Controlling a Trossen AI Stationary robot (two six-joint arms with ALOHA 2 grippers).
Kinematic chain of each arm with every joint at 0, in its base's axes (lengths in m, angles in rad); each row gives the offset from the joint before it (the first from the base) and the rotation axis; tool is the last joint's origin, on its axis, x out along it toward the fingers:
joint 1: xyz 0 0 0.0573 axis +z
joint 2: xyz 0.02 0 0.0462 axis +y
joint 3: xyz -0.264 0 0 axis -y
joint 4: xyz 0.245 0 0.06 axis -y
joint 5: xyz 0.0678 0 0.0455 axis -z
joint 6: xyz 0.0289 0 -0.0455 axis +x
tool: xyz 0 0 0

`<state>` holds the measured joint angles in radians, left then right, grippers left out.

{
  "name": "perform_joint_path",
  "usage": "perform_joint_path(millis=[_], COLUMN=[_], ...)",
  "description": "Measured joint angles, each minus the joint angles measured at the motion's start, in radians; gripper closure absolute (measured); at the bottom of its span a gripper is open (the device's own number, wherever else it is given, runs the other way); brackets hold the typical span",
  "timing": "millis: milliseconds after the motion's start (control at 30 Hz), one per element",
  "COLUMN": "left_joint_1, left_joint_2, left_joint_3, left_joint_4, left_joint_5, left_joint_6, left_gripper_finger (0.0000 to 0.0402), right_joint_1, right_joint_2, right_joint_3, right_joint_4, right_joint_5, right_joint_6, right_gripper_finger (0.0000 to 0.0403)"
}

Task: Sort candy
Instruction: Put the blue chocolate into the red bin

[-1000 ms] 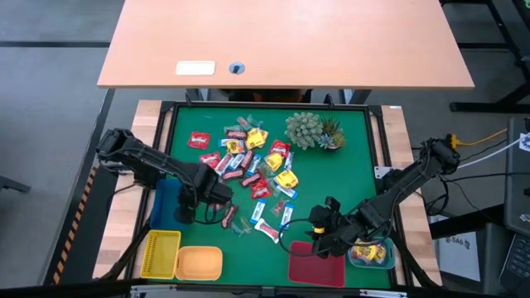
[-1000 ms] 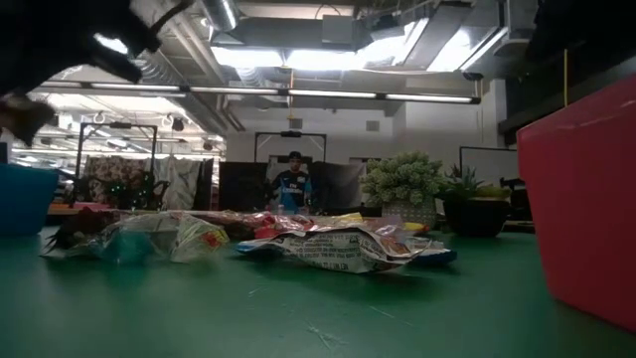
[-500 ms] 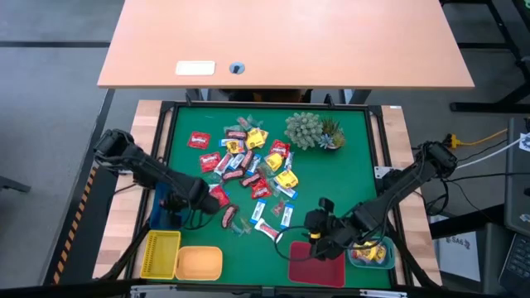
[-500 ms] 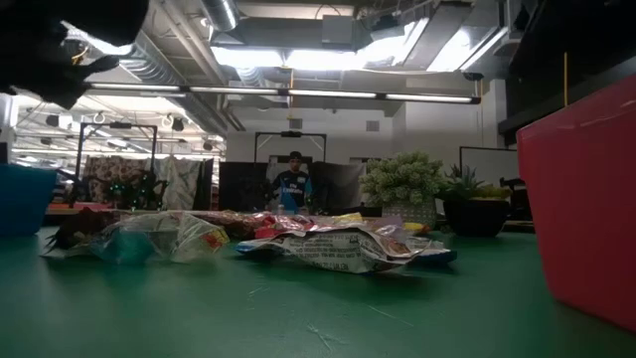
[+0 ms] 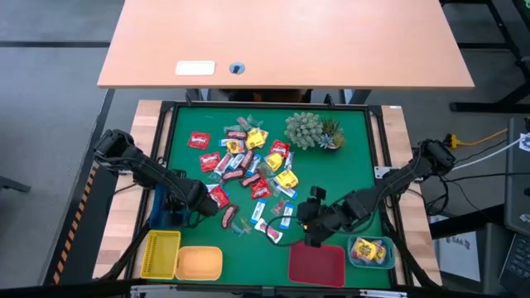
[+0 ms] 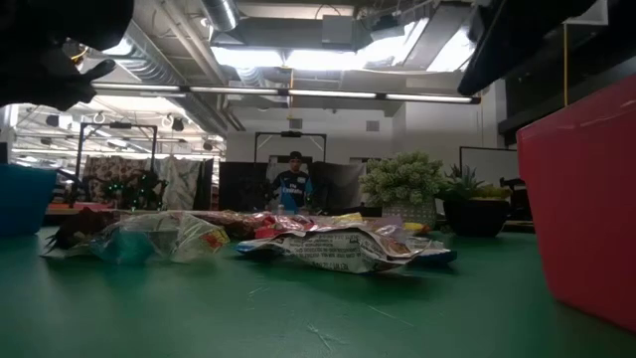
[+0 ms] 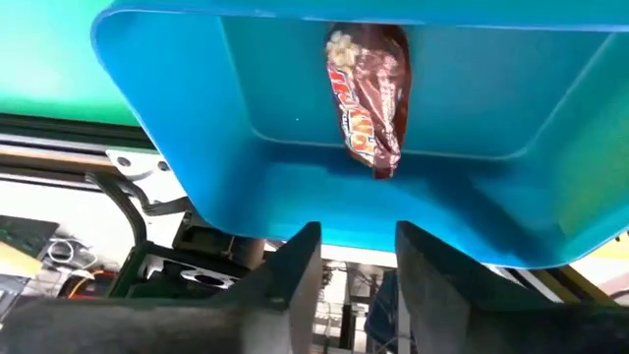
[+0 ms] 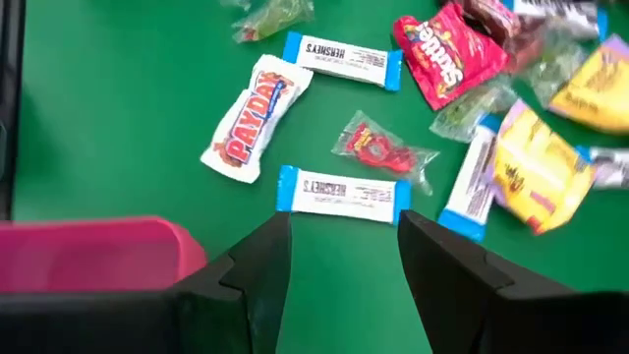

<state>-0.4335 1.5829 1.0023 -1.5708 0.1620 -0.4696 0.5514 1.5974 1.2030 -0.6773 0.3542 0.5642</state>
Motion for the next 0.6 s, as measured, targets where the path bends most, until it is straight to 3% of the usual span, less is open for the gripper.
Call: perform_joint_path(millis=[367,600], left_joint_1=[0.0,0.0], left_joint_2=[-0.016,-0.079], left_joint_3=[0.07,0.13], left_joint_4=[0.0,0.124], left_joint_5=[-0.031,-0.193], left_joint_6=[-0.058,-0.128], left_gripper_finger=[0.0261,0.026], right_joint_1=[-0.096,-0.141], right_joint_2=[0.0,0.007], right_joint_3=[0.0,0.0], right_joint_4=[0.0,0.006], right_joint_5=[-0.111,-0.216], right_joint_6=[-0.372,-0.655], right_gripper_finger=[0.0217,0.0217])
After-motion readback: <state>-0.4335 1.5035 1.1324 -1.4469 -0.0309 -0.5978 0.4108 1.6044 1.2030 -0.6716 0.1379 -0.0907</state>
